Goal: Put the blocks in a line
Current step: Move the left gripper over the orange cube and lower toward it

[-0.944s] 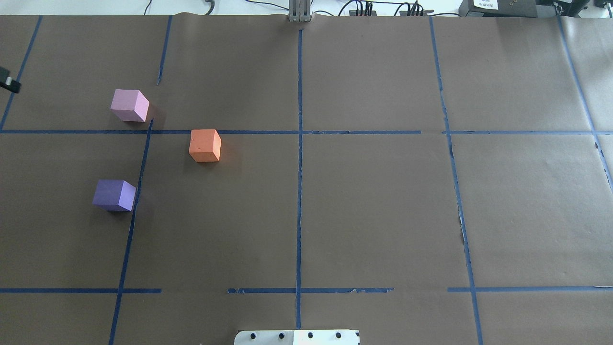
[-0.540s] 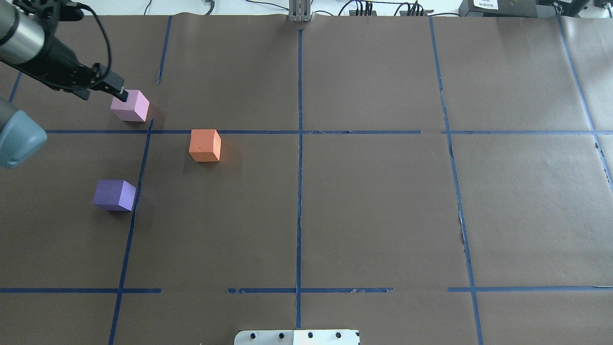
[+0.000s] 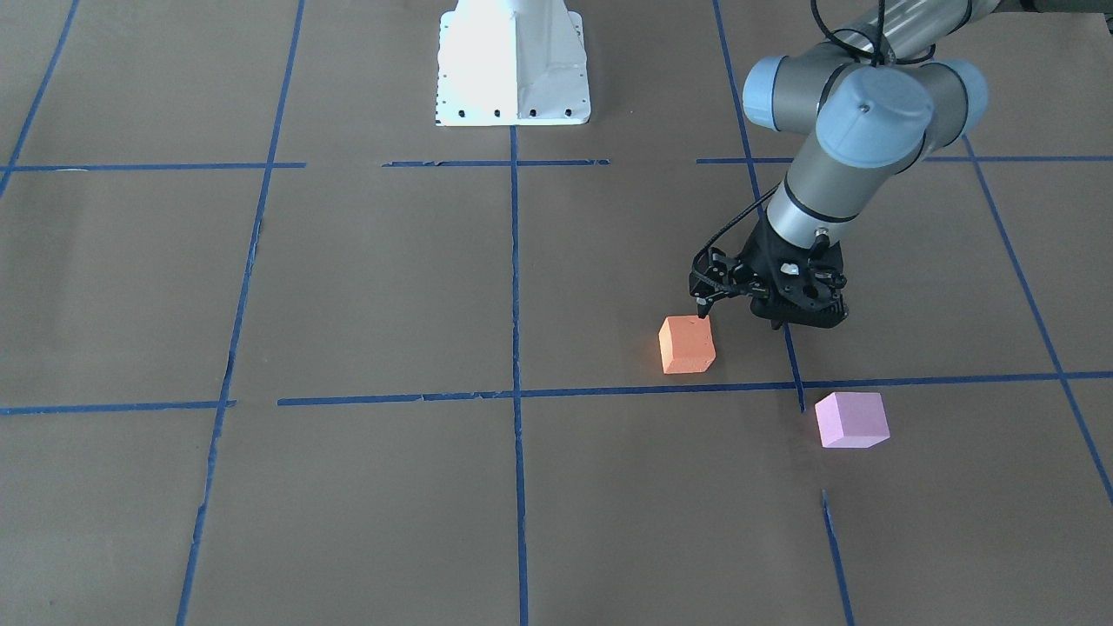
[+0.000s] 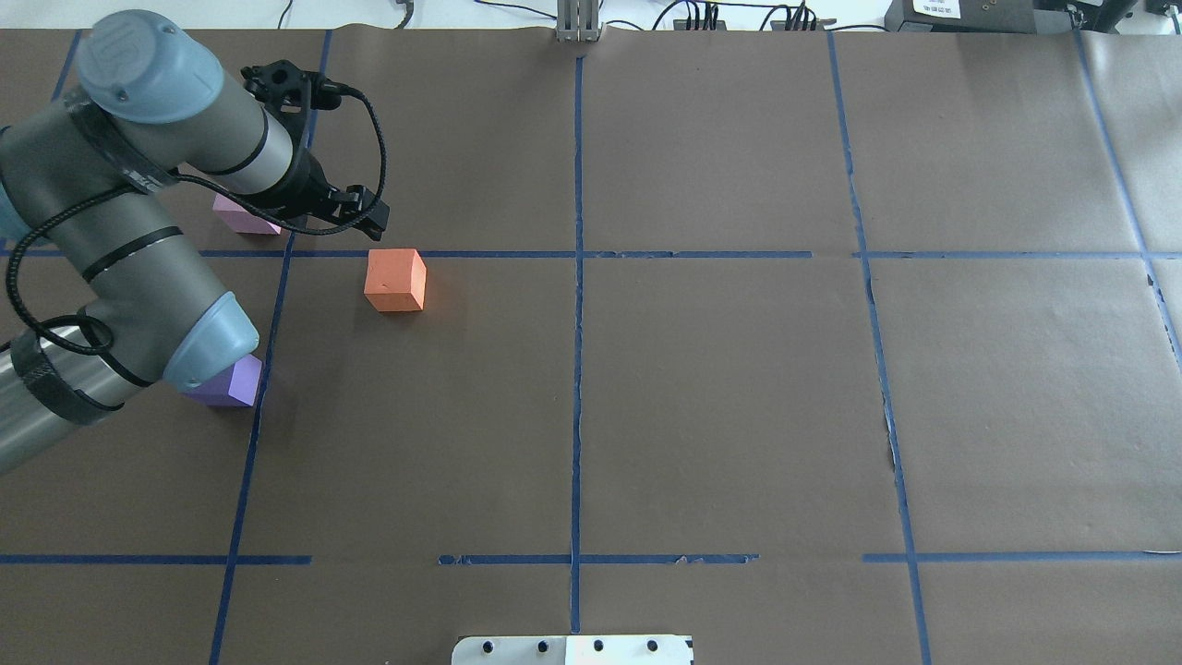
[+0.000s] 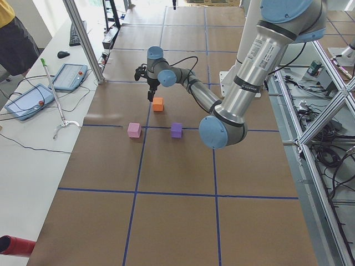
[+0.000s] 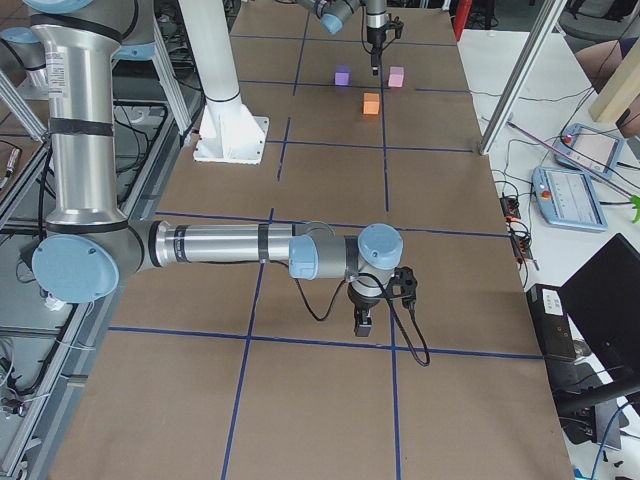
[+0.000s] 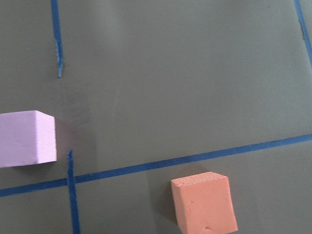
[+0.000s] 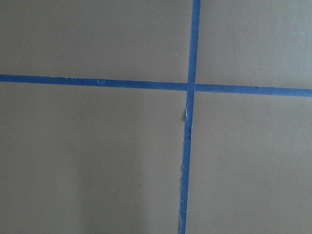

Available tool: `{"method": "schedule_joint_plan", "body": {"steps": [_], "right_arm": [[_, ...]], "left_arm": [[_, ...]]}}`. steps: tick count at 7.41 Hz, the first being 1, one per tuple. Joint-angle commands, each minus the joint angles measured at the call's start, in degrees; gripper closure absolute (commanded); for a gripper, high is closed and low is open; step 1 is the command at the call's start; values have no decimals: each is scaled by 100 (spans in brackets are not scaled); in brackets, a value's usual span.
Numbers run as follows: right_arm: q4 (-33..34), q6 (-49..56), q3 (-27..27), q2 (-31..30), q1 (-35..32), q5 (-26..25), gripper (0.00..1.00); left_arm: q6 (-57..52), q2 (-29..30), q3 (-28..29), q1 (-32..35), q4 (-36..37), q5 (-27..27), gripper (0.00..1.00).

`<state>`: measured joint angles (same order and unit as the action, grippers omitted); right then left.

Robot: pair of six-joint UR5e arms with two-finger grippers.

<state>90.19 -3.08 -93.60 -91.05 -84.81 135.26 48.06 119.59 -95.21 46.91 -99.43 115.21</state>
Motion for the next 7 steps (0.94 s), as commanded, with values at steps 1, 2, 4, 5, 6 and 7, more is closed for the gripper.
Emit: {"method": "schedule_joint_plan", "body": {"steps": [1, 2, 4, 5, 6, 7], "right_arm": [[-1, 0, 0, 0, 0, 0, 0], [8, 0, 0, 0, 0, 0, 0], [-1, 0, 0, 0, 0, 0, 0], [-1, 0, 0, 0, 0, 0, 0], [-1, 0, 0, 0, 0, 0, 0], [-1, 0, 0, 0, 0, 0, 0]], "left_arm": [[480, 178, 223, -226, 12, -235, 0], [1068, 275, 257, -366, -6, -227, 0], [1153, 407, 677, -419, -180, -218, 0], [1170, 407, 723, -463, -234, -218, 0], [1162, 390, 741, -472, -243, -200, 0], [1153, 364, 750, -490, -243, -209, 0]]}}
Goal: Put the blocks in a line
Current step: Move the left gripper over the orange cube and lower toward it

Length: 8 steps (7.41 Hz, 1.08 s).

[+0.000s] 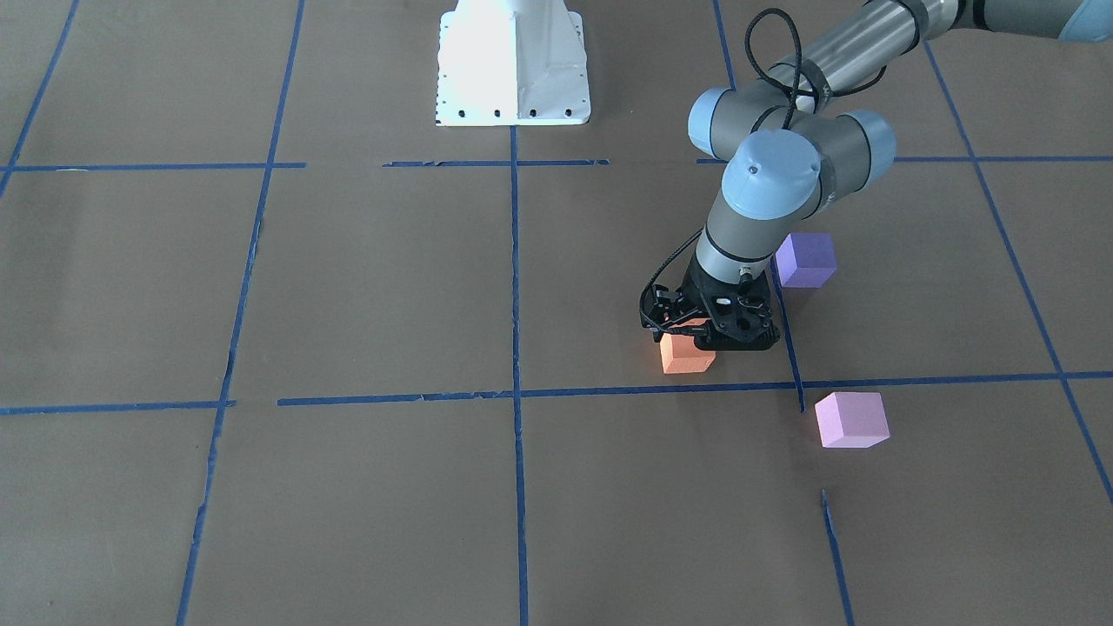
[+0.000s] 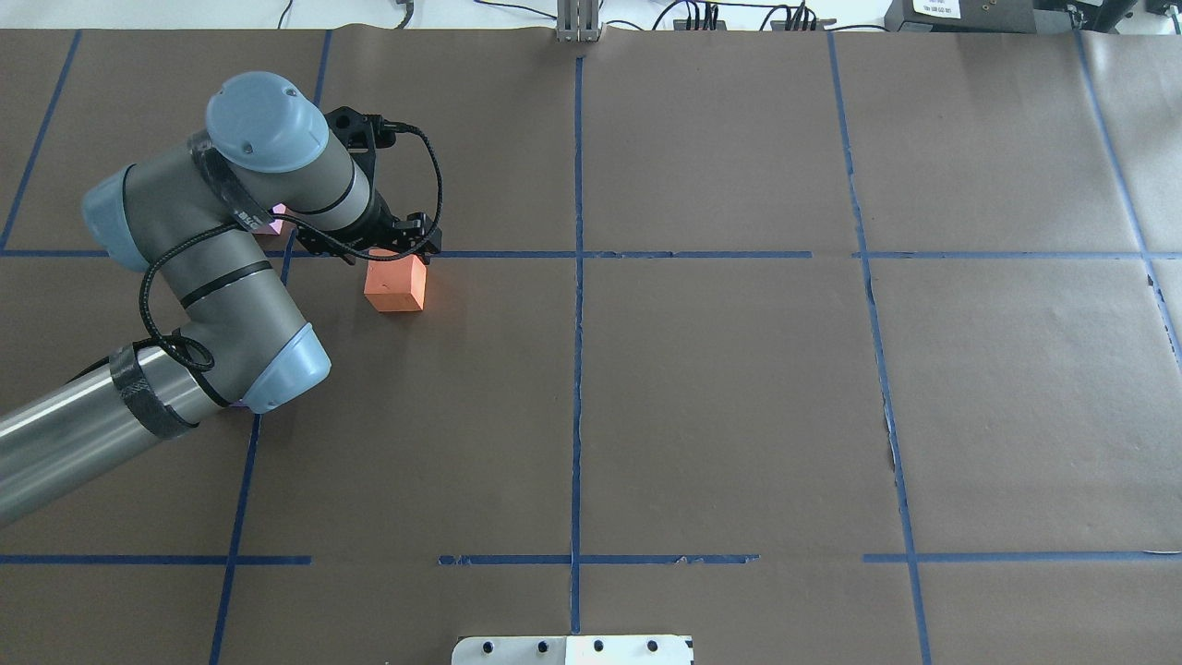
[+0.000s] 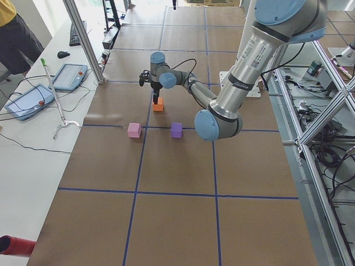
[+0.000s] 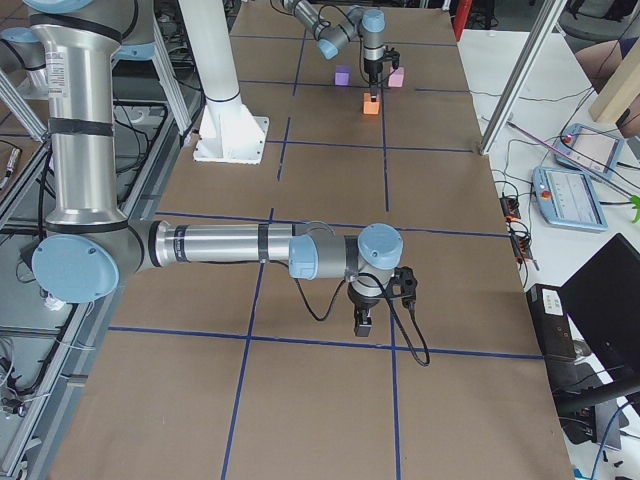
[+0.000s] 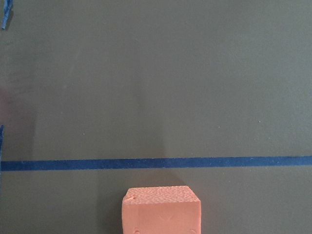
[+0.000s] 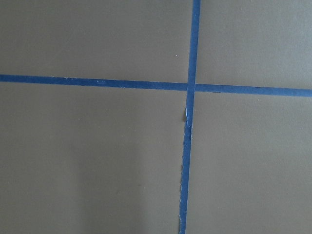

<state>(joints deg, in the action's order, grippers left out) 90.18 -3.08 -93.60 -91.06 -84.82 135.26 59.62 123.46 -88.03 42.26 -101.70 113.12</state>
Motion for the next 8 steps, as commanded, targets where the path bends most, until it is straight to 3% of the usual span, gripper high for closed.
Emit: {"method": "schedule_joint_plan", "body": {"steps": [1, 3, 8], "right_arm": [[0, 0, 0, 0, 0, 0, 0], [0, 0, 0, 0, 0, 0, 0], [0, 0, 0, 0, 0, 0, 0]], "left_arm": [[-3, -32, 48, -25, -25, 0, 0], [15, -41, 354, -51, -515, 0, 0], [15, -41, 523, -104, -605, 8, 8]]}}
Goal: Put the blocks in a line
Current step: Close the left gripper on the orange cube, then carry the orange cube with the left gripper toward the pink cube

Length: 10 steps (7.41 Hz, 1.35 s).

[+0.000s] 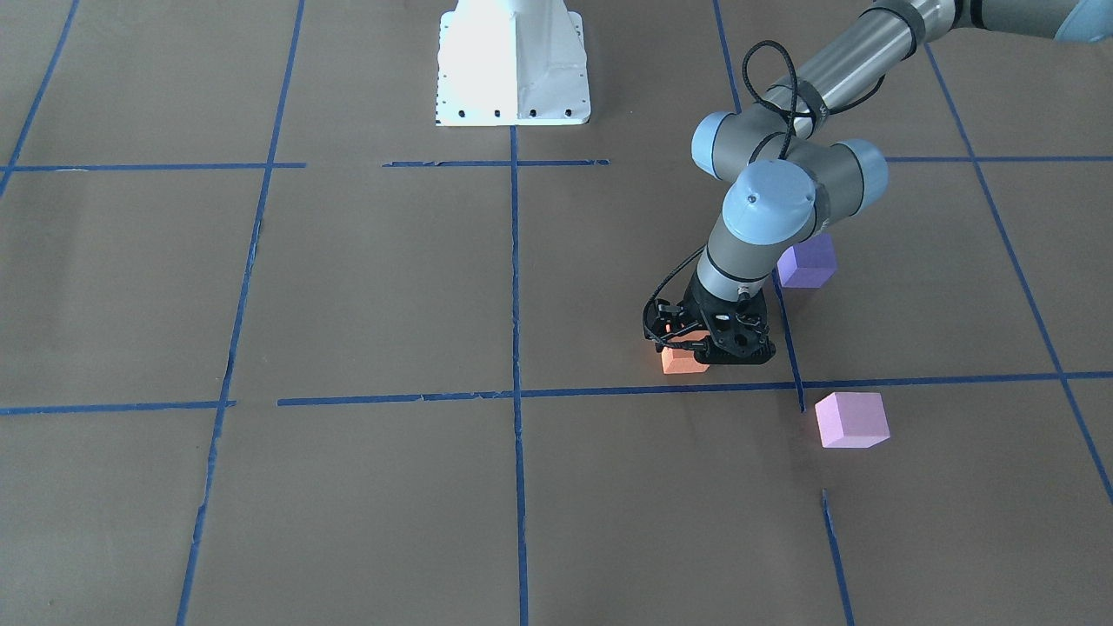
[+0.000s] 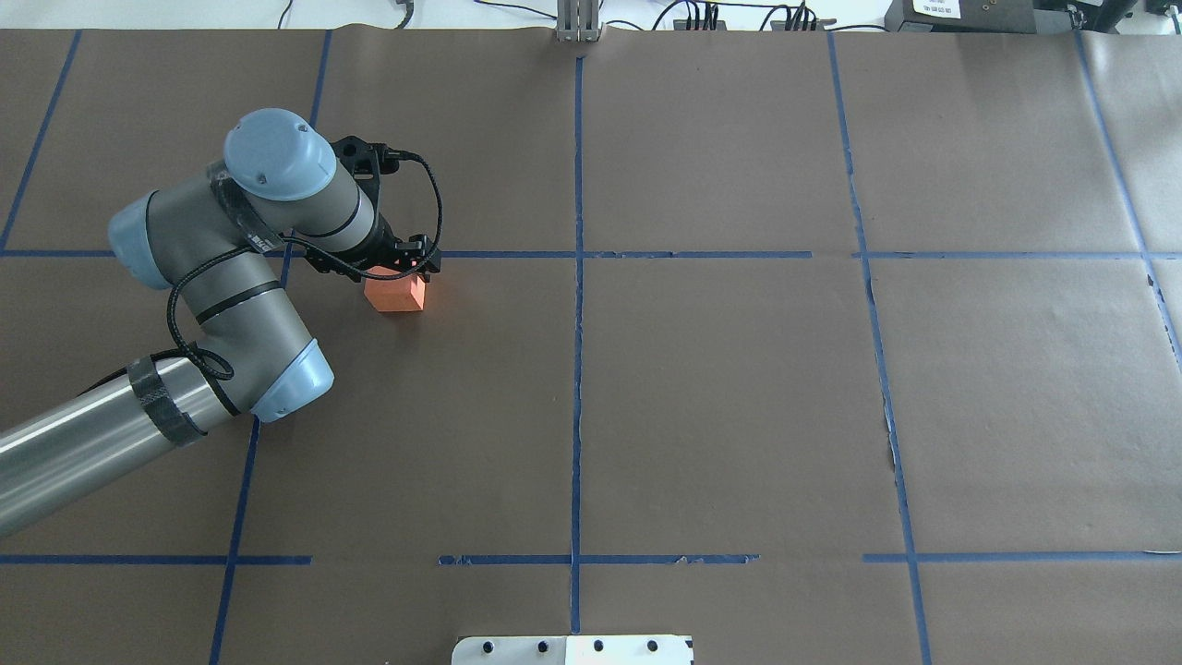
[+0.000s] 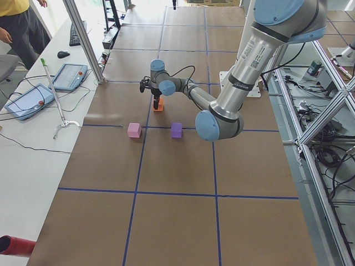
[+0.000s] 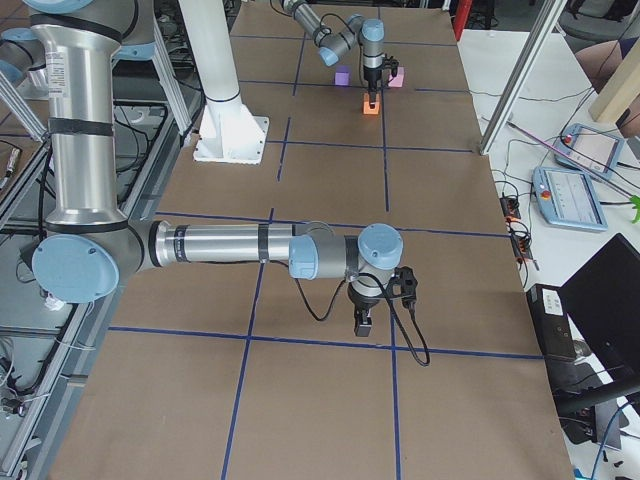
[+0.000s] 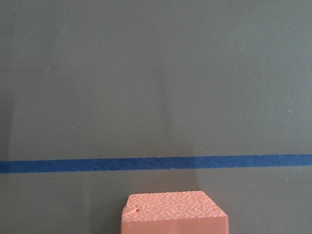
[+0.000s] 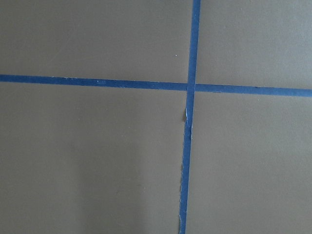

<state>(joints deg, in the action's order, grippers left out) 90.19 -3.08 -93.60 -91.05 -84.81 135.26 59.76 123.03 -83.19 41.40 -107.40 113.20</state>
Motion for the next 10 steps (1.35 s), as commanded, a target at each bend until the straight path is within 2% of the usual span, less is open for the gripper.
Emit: {"method": "schedule_joint_plan", "body": {"steps": [1, 2, 4, 6, 7, 8, 9, 10], "right_arm": [[-1, 0, 0, 0, 0, 0, 0], [-1, 0, 0, 0, 0, 0, 0], [-1, 0, 0, 0, 0, 0, 0], [-1, 0, 0, 0, 0, 0, 0], [-1, 0, 0, 0, 0, 0, 0], [-1, 0, 0, 0, 0, 0, 0], [-1, 0, 0, 0, 0, 0, 0], [-1, 0, 0, 0, 0, 0, 0]], "left_arm": [[0, 2, 65, -26, -87, 0, 14], [0, 2, 74, -26, -88, 0, 27], [61, -7, 66, -18, -96, 0, 62], [281, 19, -248, 122, -10, 96, 84], [264, 11, -634, 349, 331, 280, 88], [194, -59, -977, 552, 569, 316, 87], [19, -416, -1337, 702, 563, 334, 87], [-348, -837, -1497, 894, 493, 621, 86]]}}
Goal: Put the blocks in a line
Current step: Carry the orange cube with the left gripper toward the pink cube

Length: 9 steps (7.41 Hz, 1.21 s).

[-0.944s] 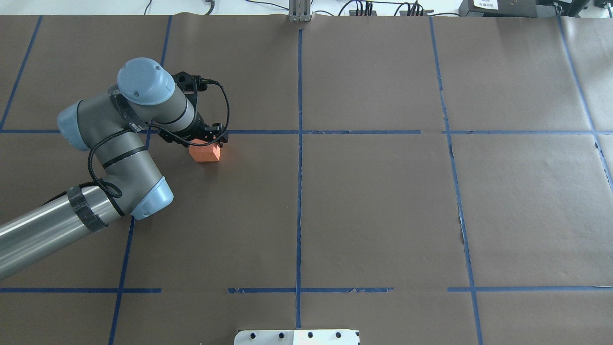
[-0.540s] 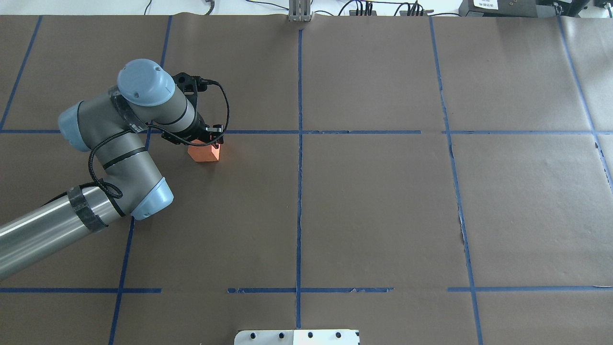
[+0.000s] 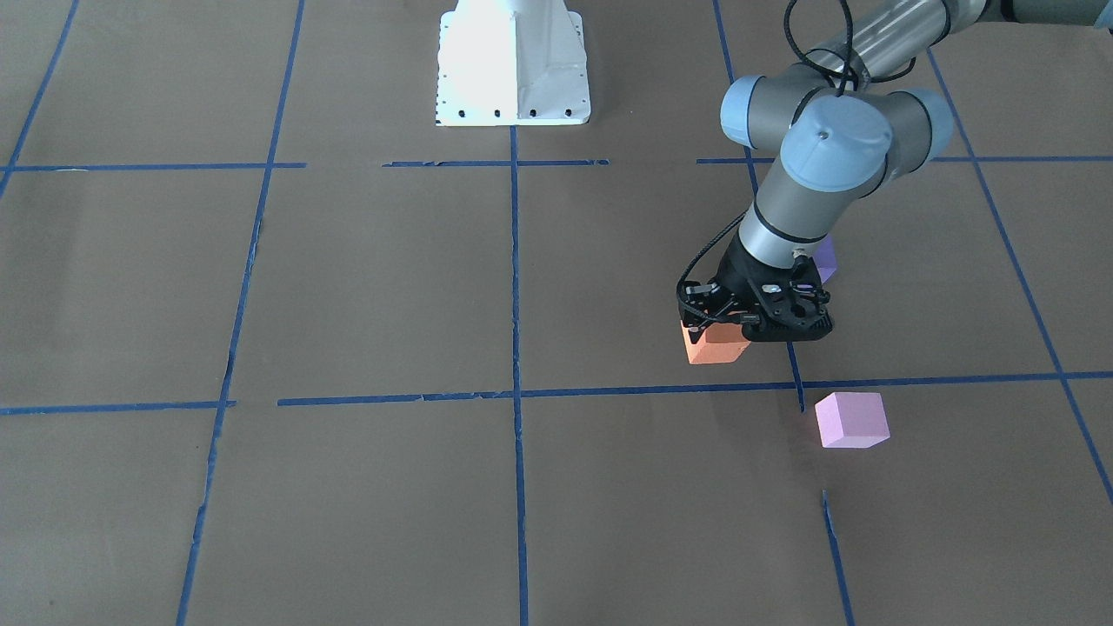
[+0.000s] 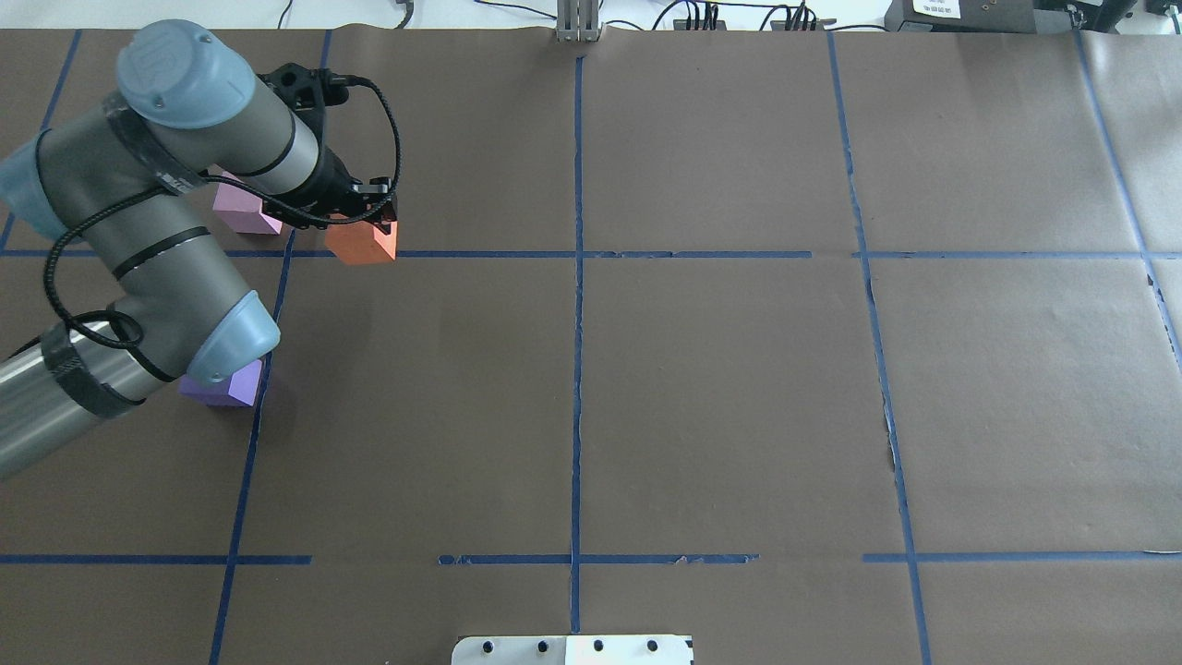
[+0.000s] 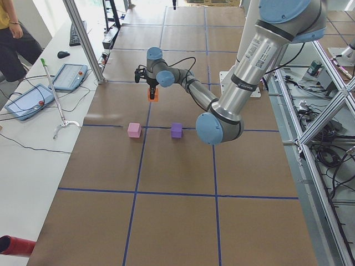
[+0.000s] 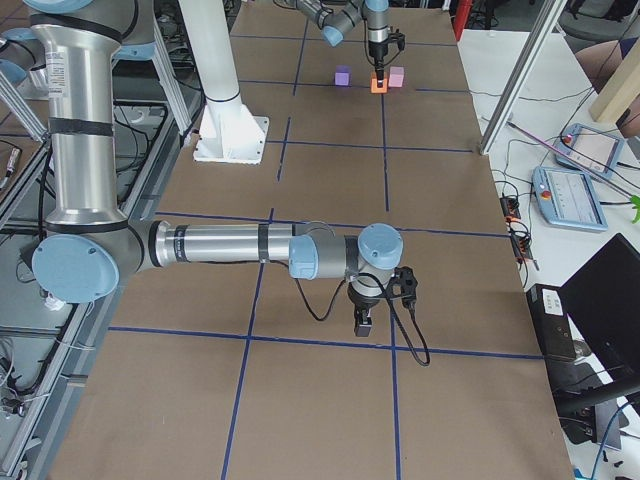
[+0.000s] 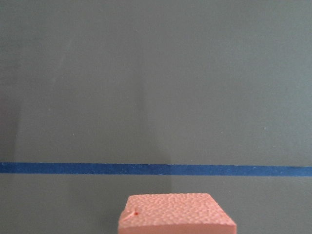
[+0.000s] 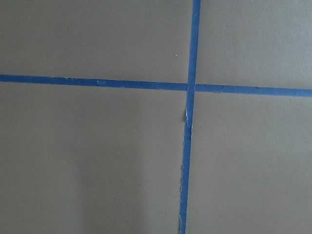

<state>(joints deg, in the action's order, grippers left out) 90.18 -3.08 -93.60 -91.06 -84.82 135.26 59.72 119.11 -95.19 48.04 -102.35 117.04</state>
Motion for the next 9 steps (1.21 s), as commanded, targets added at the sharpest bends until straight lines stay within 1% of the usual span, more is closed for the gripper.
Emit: {"method": "schedule_joint_plan", "body": {"steps": [1, 3, 6, 8, 9], "right_arm": [[9, 0, 0, 0, 0, 0, 0], [0, 0, 0, 0, 0, 0, 0], [0, 0, 0, 0, 0, 0, 0], [9, 0, 0, 0, 0, 0, 0], [0, 0, 0, 0, 0, 0, 0]], "left_arm": [[-765, -815, -359, 537, -48, 423, 86], [-1181, -1537, -439, 733, -292, 547, 83], [-1200, -1628, -229, 751, -417, 679, 85], [-1191, -1532, 95, 716, -548, 750, 85], [-1182, -1479, 332, 707, -819, 750, 84]]}}
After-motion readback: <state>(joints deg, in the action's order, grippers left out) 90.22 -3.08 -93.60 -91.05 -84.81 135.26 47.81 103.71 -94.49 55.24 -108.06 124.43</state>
